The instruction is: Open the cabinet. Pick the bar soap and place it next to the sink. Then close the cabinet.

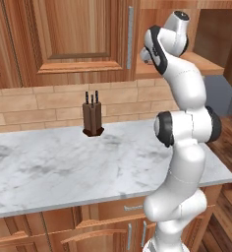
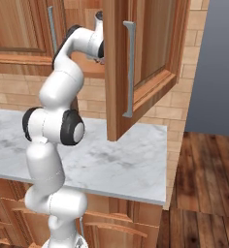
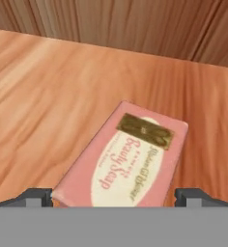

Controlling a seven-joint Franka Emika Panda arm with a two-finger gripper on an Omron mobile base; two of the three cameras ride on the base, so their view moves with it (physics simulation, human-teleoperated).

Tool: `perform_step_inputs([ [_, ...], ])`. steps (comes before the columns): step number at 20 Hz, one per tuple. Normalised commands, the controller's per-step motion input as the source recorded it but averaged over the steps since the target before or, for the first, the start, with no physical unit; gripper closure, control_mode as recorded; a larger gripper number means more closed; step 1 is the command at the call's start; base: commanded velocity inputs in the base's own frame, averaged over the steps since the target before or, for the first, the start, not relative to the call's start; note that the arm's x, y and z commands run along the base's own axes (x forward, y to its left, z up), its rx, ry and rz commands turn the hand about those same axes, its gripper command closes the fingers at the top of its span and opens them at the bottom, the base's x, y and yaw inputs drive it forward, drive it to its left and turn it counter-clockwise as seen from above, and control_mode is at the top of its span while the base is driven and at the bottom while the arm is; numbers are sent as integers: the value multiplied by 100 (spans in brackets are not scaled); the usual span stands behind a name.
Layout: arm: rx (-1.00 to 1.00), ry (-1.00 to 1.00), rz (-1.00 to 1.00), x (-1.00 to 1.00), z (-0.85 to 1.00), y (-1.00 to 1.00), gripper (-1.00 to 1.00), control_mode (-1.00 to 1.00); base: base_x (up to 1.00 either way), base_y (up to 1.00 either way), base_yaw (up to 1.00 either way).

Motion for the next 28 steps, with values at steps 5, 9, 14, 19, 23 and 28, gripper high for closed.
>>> perform_step_inputs([
  [5, 0, 2, -4, 38, 0, -11, -100, -100, 0, 0, 0],
  [9, 0, 2, -6, 28, -2, -14, 100, -100, 0, 0, 0],
  [14, 0, 1, -9, -4, -2, -17, 100, -100, 0, 0, 0],
  [19, 0, 0, -9, -80, 0, -2, 100, -100, 0, 0, 0],
  [23, 0, -6, -9, -100, -2, 0, 100, -100, 0, 0, 0],
  [28, 0, -17, -2, -92, -14, 3, 100, -100, 0, 0, 0],
])
